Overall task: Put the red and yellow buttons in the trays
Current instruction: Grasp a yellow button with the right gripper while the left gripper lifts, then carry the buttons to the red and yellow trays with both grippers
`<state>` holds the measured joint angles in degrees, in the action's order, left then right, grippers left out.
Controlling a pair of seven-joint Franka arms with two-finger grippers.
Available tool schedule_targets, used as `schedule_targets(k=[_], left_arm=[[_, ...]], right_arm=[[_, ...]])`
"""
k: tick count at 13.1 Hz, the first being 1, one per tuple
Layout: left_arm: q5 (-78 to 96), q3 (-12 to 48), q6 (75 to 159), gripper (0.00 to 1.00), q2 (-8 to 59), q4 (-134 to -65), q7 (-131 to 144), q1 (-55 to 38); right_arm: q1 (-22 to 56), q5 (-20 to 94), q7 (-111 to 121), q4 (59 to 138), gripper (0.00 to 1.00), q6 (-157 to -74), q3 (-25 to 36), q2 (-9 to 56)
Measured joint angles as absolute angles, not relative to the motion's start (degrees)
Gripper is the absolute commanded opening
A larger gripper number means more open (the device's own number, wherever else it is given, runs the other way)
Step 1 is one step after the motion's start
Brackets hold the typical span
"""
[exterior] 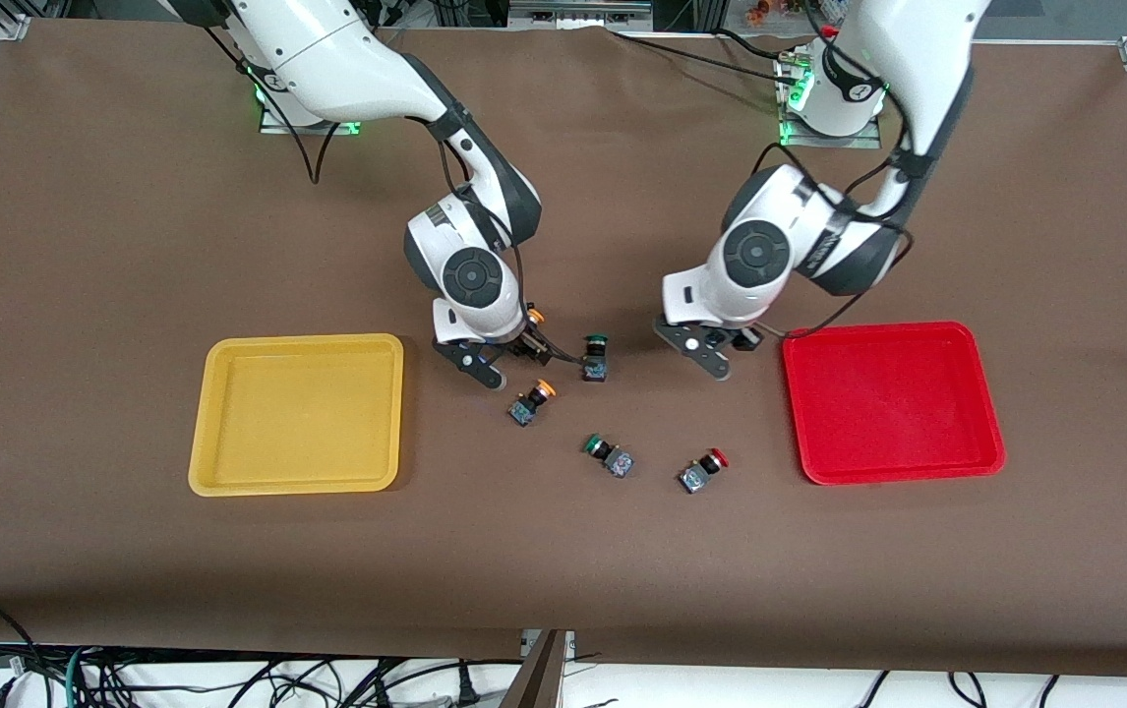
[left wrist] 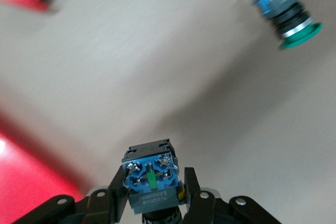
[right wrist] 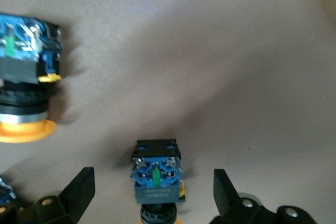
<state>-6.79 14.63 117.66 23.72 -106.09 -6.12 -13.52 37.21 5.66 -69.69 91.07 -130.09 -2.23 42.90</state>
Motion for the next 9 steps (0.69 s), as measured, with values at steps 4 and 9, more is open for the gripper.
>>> schedule_targets(k=[4, 9], left_arm=[[-8.11, 14.38, 111.52, 0.17, 22.57, -103.09, -12.75, -7.95], [-8.35, 14.14, 114.98, 0.17, 25.08, -103.21, -34.73, 4.51]], right_arm=[[37.48, 5.66, -69.55, 91.80, 0.06, -130.92, -2.22, 42.90], [36.88, 5.66, -65.60, 91.31, 0.04, -130.75, -1.27, 41.94]])
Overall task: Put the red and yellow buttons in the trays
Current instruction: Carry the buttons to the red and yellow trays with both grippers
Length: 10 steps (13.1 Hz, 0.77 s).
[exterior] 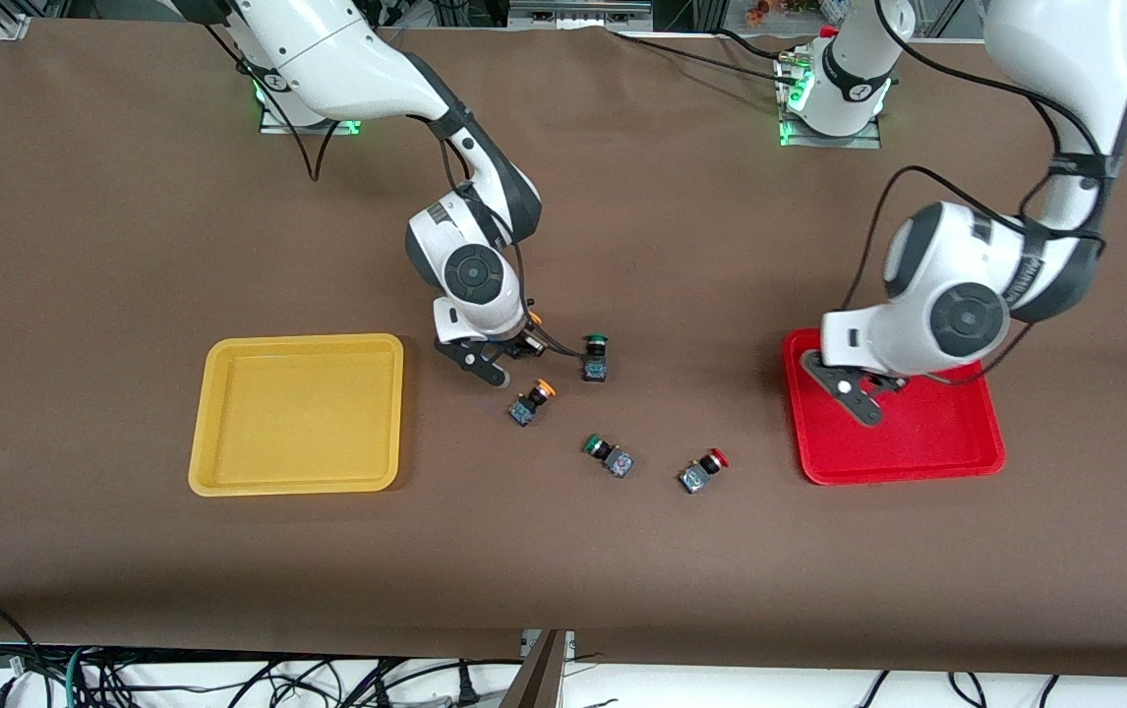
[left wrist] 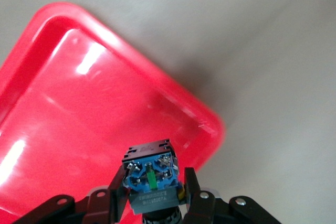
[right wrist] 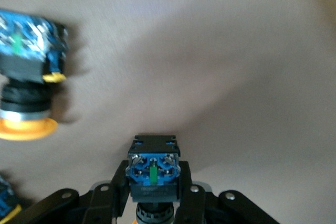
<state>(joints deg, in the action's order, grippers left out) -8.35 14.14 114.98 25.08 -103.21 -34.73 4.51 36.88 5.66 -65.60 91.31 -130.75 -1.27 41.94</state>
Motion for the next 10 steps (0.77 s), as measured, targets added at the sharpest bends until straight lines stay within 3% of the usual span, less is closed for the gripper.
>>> schedule_targets(k=[6, 9, 10], left_arm=[[-8.35, 14.17, 121.70, 0.18, 33.25, -103.40, -45.19, 9.36], [-8.35, 14.48, 122.98, 0.31, 34.73, -103.53, -45.47, 9.34], [-8.35, 14.50, 123.84, 0.47, 35.04, -103.75, -45.55, 9.34]], right_arm=[[22.68, 5.66, -47.12, 89.25, 0.04, -118.47, 0.71, 34.78], [16.62, 5.66, -38.01, 89.37, 0.04, -115.14, 4.19, 34.28], [15.55, 5.66, -35.49, 89.58, 0.05, -114.41, 5.50, 34.34]])
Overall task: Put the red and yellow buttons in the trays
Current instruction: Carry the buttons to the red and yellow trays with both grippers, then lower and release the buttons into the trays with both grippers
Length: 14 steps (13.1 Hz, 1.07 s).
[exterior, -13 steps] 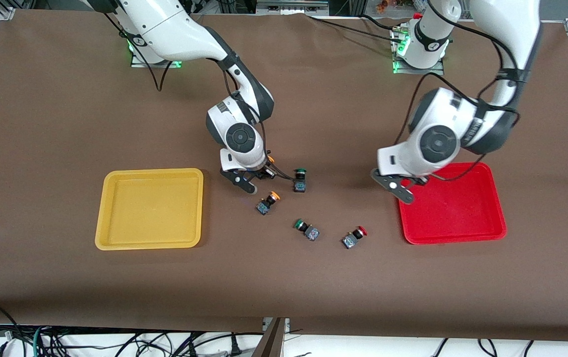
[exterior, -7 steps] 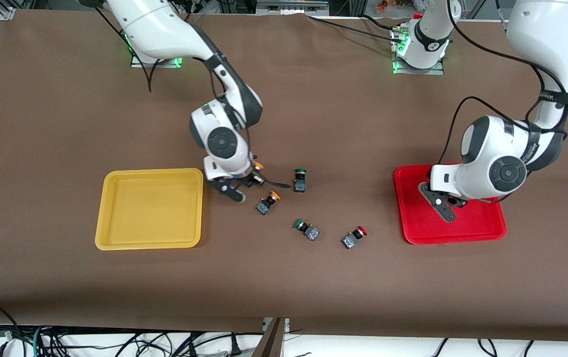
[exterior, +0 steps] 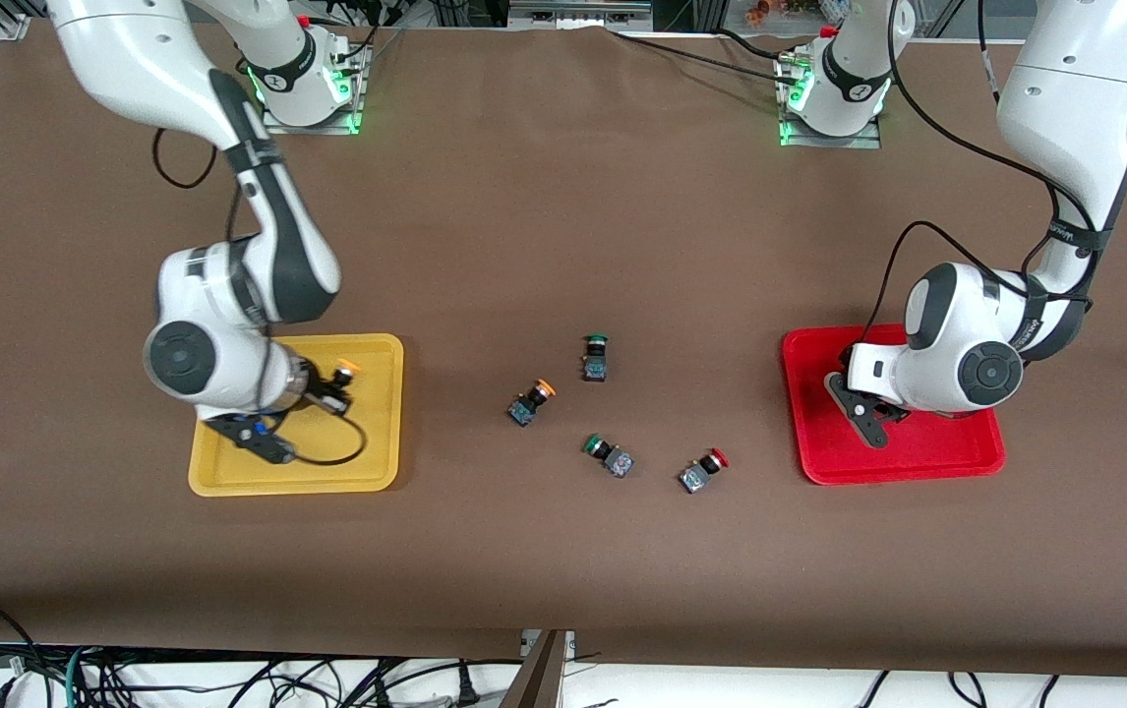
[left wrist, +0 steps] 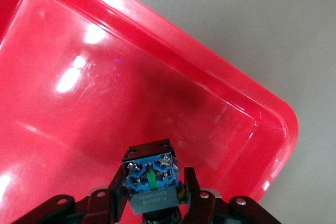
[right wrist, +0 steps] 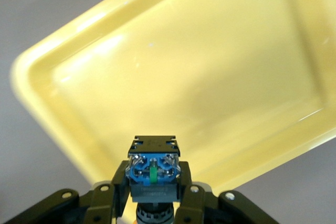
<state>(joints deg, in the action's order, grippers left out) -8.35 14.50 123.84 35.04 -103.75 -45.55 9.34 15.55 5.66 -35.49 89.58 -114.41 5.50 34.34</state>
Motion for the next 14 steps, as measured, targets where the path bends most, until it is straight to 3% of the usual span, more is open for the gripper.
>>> schedule_targets(k=[2, 8, 9, 10, 11, 13, 14], left_arm=[[-8.35, 14.51, 125.03, 1.00, 35.66, -103.91, -45.67, 9.34], [-8.35, 14.69, 125.64, 1.00, 35.07, -103.67, -45.95, 9.35], [-8.35, 14.93, 125.03, 1.00, 34.24, -103.46, -45.97, 9.35], [-8.35, 15.33, 124.26, 1.00, 33.06, -103.21, -46.03, 9.37], [-8.35, 16.14, 123.67, 1.00, 31.50, -102.90, -46.11, 9.39], [-8.35, 18.48, 123.34, 1.00, 28.82, -101.55, -46.12, 9.19], [-8.35, 19.23, 123.19, 1.00, 28.07, -100.32, -46.11, 8.61]], right_arm=[[12.87, 5.66, -32.81, 89.90, 0.05, -114.14, 6.61, 34.91], [7.89, 5.64, -31.29, 90.21, 0.07, -116.25, 6.86, 38.64], [7.39, 5.64, -31.09, 90.32, 0.15, -117.03, 6.86, 39.10], [7.15, 5.64, -31.02, 90.35, 0.38, -117.48, 6.86, 39.42], [7.11, 5.64, -31.00, 90.39, 0.73, -117.70, 6.85, 39.59], [7.12, 5.64, -30.99, 90.41, 0.99, -117.89, 6.82, 39.55], [7.12, 5.64, -30.95, 90.39, 0.99, -117.98, 6.80, 39.50]])
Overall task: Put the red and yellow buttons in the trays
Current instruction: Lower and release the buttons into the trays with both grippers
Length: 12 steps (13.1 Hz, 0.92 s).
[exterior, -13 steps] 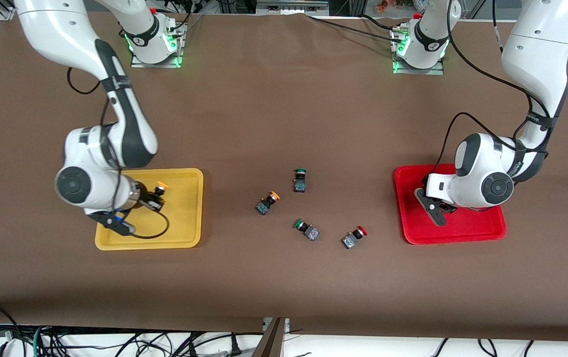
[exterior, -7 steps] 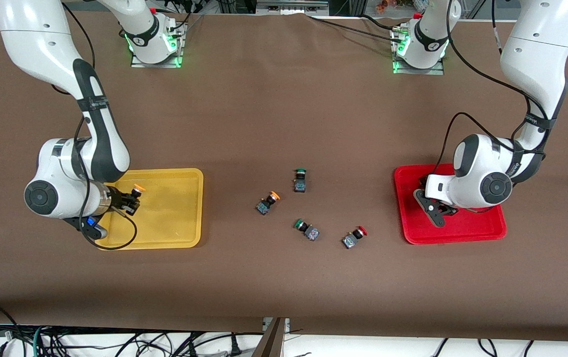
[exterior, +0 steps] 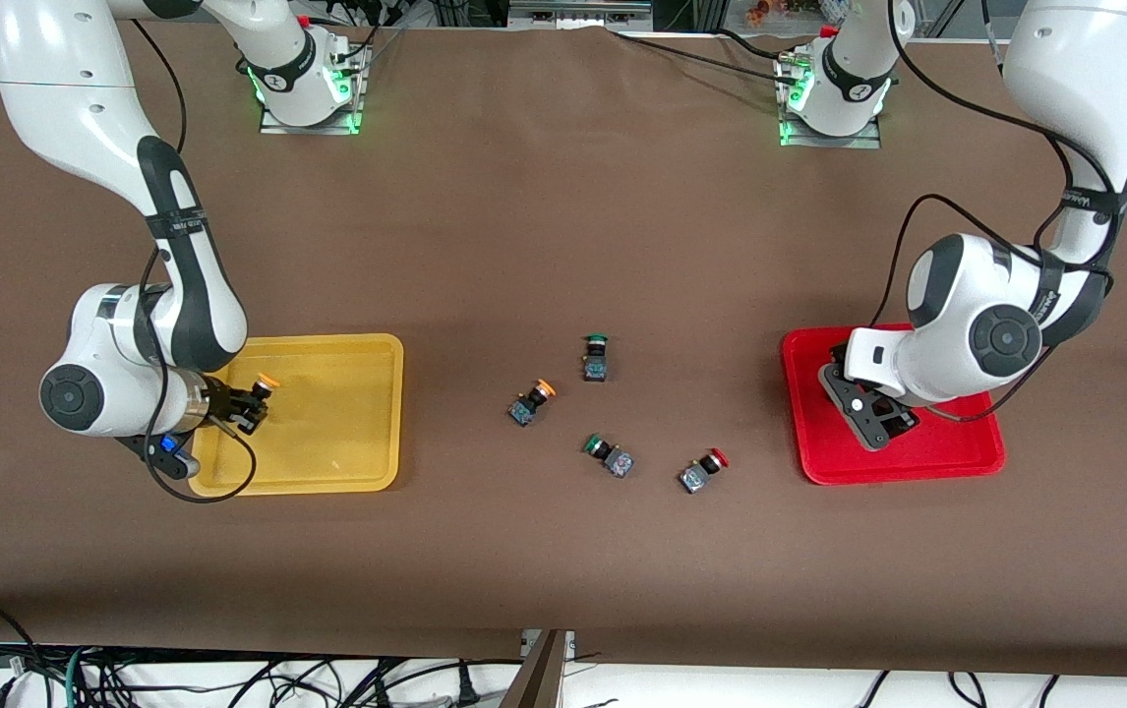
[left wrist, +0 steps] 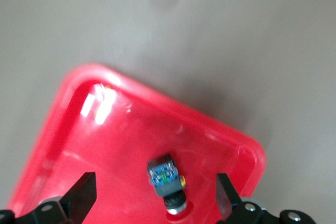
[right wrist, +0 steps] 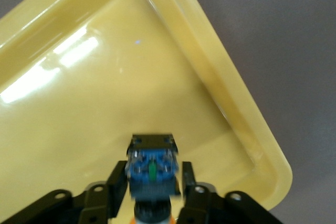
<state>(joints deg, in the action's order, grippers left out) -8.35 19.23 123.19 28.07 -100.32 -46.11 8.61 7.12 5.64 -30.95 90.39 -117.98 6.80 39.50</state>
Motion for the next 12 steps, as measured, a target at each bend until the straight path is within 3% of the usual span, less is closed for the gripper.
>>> schedule_targets(k=[5, 12], left_arm=[[-8.32, 19.66, 123.06, 1.00, 29.28, -94.82, -45.98, 4.53], [-8.11, 19.65, 124.30, 1.00, 36.26, -88.10, -45.67, 2.80]], right_arm=[[8.96, 5.70, -30.90, 88.38, 0.99, -118.04, 4.63, 39.01], [21.93, 5.75, -51.23, 86.89, 0.99, -119.89, 3.95, 38.94]])
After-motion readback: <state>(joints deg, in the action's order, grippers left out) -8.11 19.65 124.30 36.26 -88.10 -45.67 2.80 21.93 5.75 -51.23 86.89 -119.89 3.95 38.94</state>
